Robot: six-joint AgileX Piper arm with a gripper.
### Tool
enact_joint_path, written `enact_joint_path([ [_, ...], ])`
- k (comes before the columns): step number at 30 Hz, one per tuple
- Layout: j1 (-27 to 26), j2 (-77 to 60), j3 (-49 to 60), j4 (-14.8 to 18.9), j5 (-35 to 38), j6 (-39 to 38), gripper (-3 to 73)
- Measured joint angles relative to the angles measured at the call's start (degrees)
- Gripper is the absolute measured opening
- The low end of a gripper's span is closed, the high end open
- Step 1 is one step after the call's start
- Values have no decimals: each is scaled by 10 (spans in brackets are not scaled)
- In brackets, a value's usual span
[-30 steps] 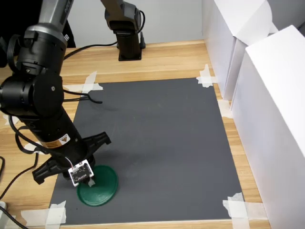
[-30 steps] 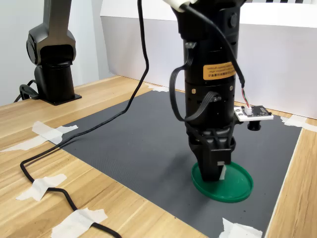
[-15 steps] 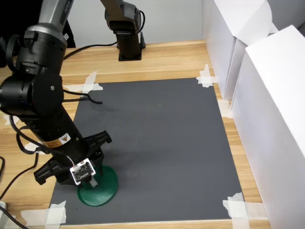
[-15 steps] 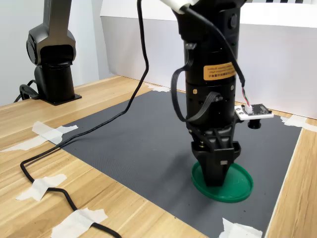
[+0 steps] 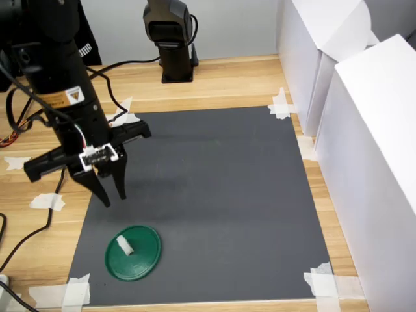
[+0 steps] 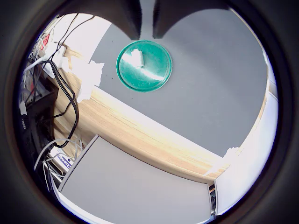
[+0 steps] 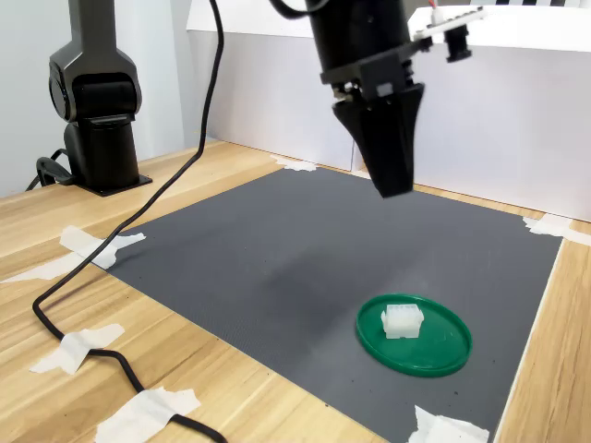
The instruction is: Grasp a white terminal and put it on the green lid.
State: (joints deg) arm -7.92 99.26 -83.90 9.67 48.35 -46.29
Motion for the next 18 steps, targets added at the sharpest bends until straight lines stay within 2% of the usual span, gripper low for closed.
enact_joint_path([
  [4, 0, -84, 80, 0, -51, 28, -8],
  [18, 0, -373, 390, 4, -276, 229, -16],
])
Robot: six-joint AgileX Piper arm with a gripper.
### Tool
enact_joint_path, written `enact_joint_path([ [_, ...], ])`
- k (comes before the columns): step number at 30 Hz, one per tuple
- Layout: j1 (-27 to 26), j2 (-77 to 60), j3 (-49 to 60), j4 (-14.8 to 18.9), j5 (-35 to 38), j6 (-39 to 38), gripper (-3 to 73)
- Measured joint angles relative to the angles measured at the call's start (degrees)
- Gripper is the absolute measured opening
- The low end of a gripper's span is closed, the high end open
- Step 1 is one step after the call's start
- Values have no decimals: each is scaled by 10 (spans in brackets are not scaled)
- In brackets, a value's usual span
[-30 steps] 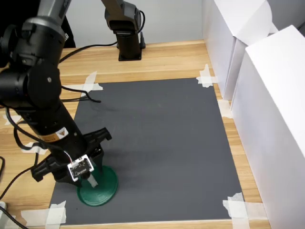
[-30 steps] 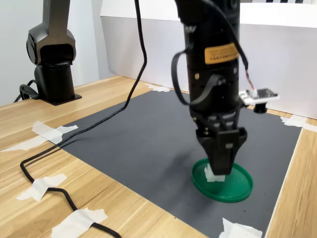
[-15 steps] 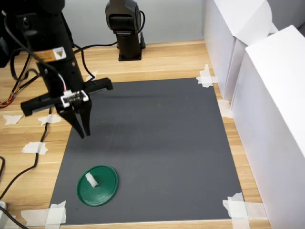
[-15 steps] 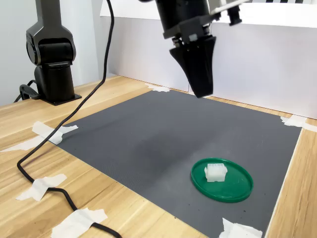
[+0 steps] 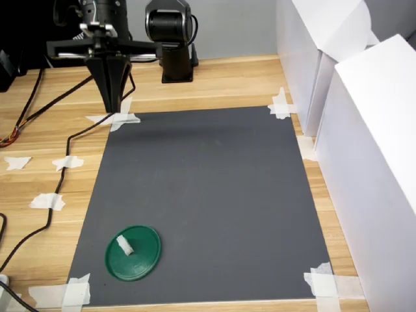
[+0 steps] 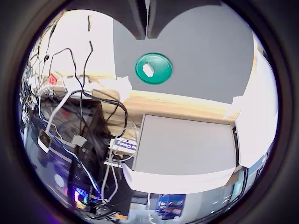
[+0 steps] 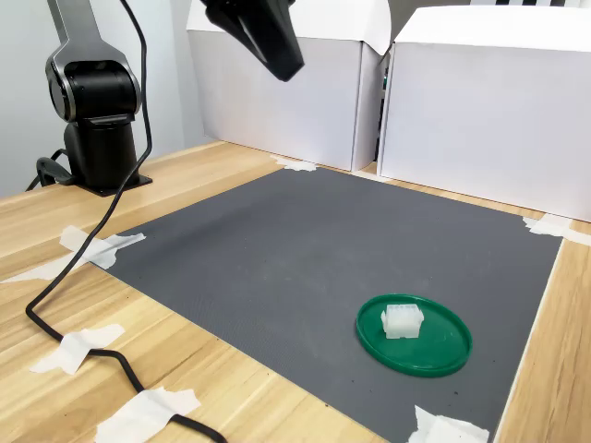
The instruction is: Grasp a white terminal and put it on the green lid.
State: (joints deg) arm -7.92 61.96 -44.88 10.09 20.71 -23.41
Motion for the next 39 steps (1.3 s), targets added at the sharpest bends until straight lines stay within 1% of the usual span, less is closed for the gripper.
enact_joint_path([
  [5, 0, -58, 79, 1, -13, 31, -16],
  [12, 0, -148, 190, 2, -18, 105, -16],
  [17, 0, -234, 251, 2, 11, 119, -16],
  [22, 0, -318, 280, 2, 39, 121, -16],
  [39, 0, -483, 302, 0, 49, 121, -16],
])
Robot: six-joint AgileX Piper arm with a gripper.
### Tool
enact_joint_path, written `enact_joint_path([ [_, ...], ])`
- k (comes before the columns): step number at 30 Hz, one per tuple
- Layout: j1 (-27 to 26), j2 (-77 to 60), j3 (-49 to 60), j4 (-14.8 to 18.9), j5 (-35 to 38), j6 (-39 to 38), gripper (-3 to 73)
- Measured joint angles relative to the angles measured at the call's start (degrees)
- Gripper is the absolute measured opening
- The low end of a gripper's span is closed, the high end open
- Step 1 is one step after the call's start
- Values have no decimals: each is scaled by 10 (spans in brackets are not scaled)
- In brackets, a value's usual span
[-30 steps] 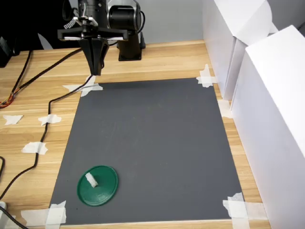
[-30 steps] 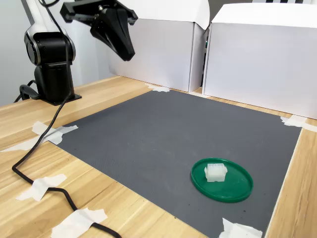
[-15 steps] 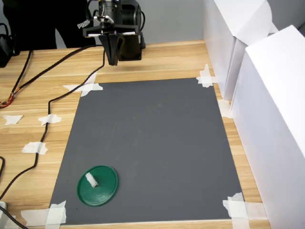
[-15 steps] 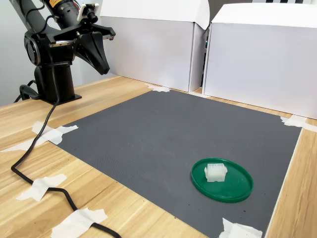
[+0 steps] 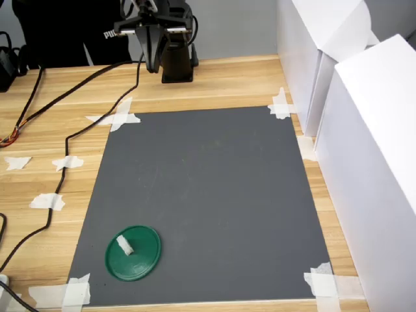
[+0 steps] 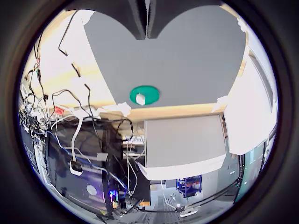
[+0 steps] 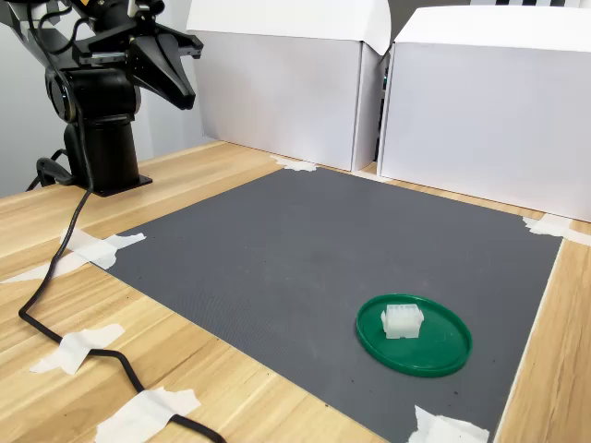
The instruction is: Grasp a white terminal and put it on the green lid.
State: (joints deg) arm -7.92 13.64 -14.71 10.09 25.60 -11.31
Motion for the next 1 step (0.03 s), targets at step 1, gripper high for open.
enact_joint_path([
  [1, 0, -7, 0, 0, 0, 0, -16],
])
